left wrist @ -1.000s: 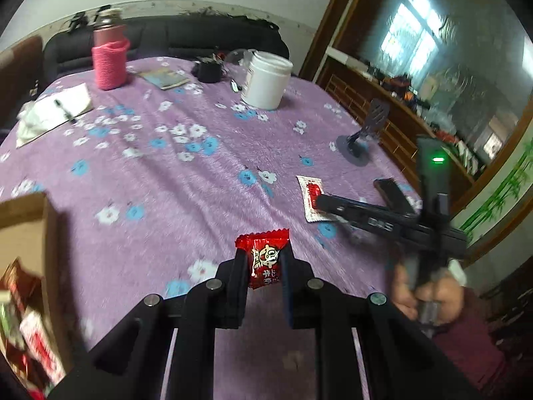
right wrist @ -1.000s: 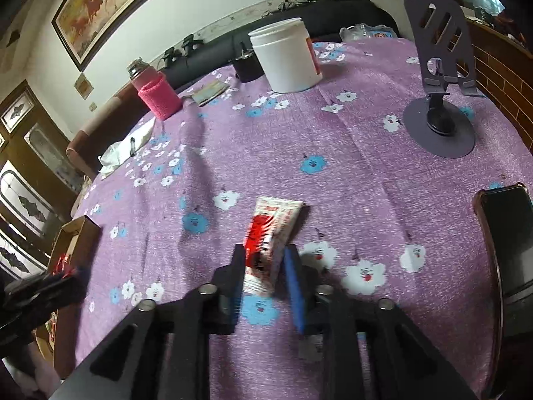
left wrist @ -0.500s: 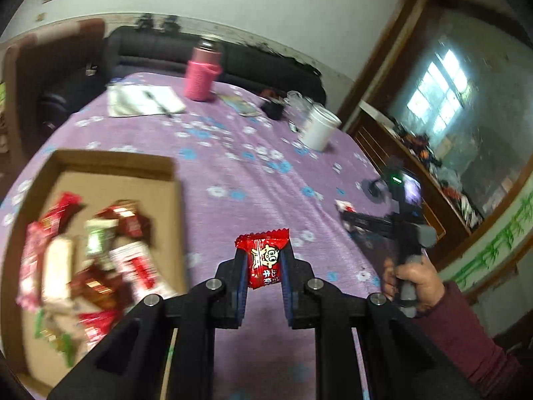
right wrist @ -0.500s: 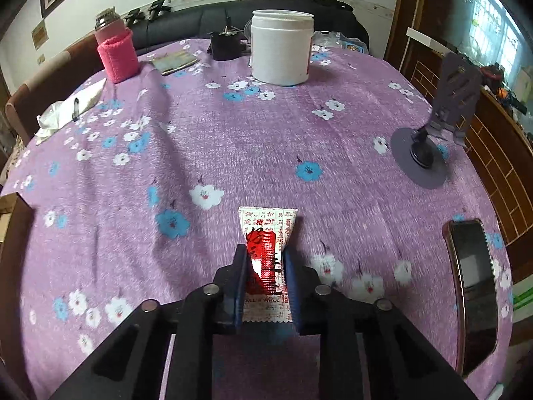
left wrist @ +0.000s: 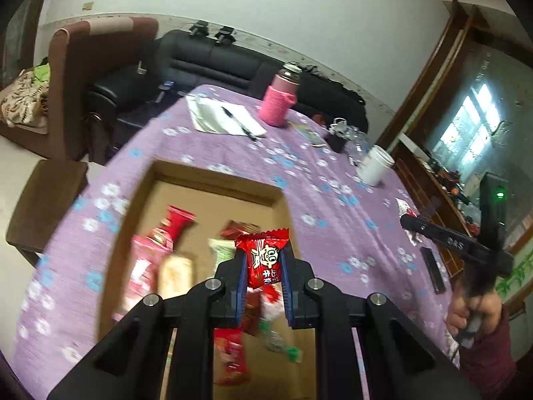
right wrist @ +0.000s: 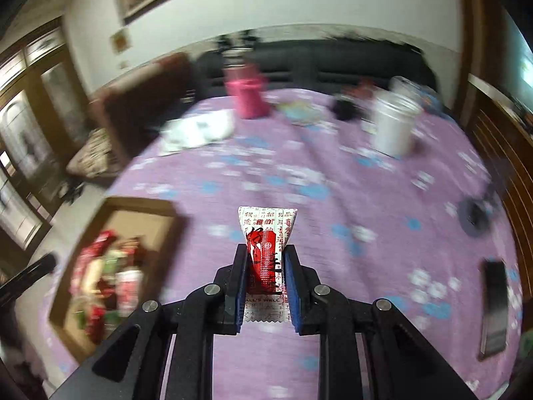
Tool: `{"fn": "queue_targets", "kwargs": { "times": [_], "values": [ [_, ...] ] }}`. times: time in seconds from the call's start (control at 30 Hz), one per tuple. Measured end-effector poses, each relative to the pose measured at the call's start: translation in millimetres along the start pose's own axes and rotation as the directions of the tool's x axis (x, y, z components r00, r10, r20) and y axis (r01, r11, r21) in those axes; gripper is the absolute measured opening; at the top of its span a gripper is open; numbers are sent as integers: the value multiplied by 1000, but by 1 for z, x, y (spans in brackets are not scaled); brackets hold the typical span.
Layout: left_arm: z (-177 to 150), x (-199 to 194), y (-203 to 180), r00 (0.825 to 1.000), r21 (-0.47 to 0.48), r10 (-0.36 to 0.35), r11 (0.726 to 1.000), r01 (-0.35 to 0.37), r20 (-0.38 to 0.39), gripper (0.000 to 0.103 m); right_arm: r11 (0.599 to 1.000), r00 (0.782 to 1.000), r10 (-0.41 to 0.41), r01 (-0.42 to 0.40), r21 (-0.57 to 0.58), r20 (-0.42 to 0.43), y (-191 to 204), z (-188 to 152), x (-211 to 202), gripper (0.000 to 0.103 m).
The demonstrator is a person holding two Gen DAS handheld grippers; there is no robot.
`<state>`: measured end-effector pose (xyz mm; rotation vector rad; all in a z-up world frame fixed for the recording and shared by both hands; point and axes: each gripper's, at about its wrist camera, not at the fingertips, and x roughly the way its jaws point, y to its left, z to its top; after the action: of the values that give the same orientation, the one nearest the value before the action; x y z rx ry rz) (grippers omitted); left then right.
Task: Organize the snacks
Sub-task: 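Carry both held packets over the cardboard box, then open both tools to drop the packets into the box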
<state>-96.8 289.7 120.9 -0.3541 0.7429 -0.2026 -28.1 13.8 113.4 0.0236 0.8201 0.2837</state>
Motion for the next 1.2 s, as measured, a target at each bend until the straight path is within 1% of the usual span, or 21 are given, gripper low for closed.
{"fn": "queue_targets", "kwargs": {
  "times": [0.03, 0.1, 0.2, 0.33, 0.43, 0.6, 0.63, 0.67, 0.7, 0.73, 0.77, 0.8, 0.9, 0.97, 1.07, 1.2],
  "values": [
    [3, 1, 5, 1000, 0, 8, 1000, -8, -2, 16, 999, 999, 34, -34, -31, -5, 23, 4, 5, 22],
    [12, 5, 16, 1000, -3, 25, 1000, -25, -12, 16, 994, 997, 80, -82, -68, -20, 54, 8, 14, 23],
    [23, 18, 30, 999, -17, 37, 999, -38, -36, 16, 985, 992, 120, -125, -121, -45, 100, 12, 36, 23],
    [36, 43, 47, 997, -58, 27, 998, -32, -79, 16, 977, 986, 138, -151, -154, -91, 138, 12, 71, 23],
    [41, 65, 57, 993, -80, 32, 996, -42, -112, 16, 974, 987, 111, -132, -183, -117, 162, 12, 101, 23],
    [39, 93, 72, 988, -129, 41, 990, -61, -148, 18, 977, 984, 92, -118, -175, -151, 171, 15, 134, 23],
    [38, 96, 75, 988, -140, 35, 988, -56, -150, 24, 978, 984, 86, -113, -173, -155, 172, 15, 140, 23],
    [37, 98, 77, 988, -153, 23, 987, -46, -150, 35, 980, 984, 82, -109, -169, -161, 172, 15, 146, 24],
    [36, 100, 79, 989, -167, 15, 985, -39, -145, 42, 980, 983, 81, -108, -166, -162, 171, 15, 150, 24],
    [36, 100, 79, 990, -171, 15, 985, -39, -139, 52, 981, 983, 78, -105, -164, -164, 172, 16, 155, 25],
    [36, 99, 79, 991, -170, 13, 985, -36, -132, 55, 981, 983, 77, -104, -161, -165, 171, 17, 158, 25],
    [36, 98, 78, 992, -168, 10, 985, -31, -126, 55, 982, 983, 78, -104, -155, -168, 170, 17, 161, 25],
    [36, 91, 74, 994, -153, 17, 988, -34, -111, 62, 985, 981, 86, -110, -133, -172, 167, 18, 166, 30],
    [36, 84, 72, 995, -149, 18, 988, -32, -98, 63, 987, 981, 101, -120, -110, -164, 163, 19, 163, 43],
    [33, 69, 66, 997, -141, 39, 989, -47, -63, 64, 987, 984, 115, -129, -99, -134, 159, 20, 149, 43],
    [23, 41, 49, 993, -97, 117, 989, -116, 11, 68, 985, 989, 120, -130, -113, -88, 153, 15, 119, 44]
  ]
}}
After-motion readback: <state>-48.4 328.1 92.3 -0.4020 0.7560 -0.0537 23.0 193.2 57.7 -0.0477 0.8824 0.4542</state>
